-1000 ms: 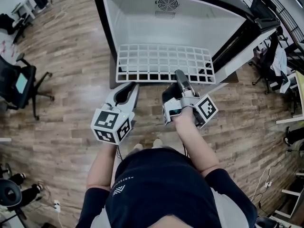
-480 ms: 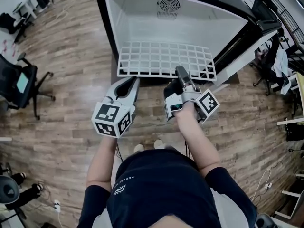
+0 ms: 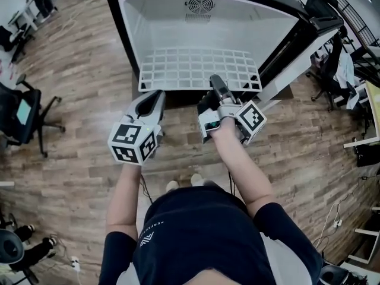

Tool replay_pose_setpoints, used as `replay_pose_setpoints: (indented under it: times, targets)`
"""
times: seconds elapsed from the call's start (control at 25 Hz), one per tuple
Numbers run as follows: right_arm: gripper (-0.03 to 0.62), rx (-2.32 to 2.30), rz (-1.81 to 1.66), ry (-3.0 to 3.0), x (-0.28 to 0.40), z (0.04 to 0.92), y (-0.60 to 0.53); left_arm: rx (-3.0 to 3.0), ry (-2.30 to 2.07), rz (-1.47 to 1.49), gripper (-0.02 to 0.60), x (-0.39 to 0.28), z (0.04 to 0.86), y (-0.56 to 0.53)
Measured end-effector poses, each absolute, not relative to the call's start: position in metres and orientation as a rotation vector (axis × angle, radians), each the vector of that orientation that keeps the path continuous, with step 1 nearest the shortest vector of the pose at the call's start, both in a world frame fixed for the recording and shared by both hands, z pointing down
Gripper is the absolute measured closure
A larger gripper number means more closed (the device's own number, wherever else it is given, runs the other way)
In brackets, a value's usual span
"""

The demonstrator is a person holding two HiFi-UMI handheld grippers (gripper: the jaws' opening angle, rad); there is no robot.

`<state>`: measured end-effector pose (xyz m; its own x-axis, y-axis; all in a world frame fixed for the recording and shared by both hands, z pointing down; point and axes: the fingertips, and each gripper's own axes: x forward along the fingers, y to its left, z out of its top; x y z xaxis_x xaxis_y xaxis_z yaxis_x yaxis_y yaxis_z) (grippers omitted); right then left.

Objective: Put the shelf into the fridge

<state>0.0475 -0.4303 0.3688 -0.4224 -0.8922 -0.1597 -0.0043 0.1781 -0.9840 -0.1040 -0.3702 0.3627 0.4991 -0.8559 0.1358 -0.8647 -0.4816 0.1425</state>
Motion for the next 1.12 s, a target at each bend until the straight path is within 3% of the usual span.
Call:
replay_pose_setpoints:
  times: [0.44,1.12]
  targets:
    - [0.540,-0.877,-1.310,1.699,0.054,0.370,-0.412,2.546,-1.467,0.041,0.477,-0.098,0.365,-0.364]
    - [0.526,-1.414,-0.914,2.058,0.110,0.377,-0.378,2.502,-1.509,-0.054,0.481,-0.088,0.364,-0.364]
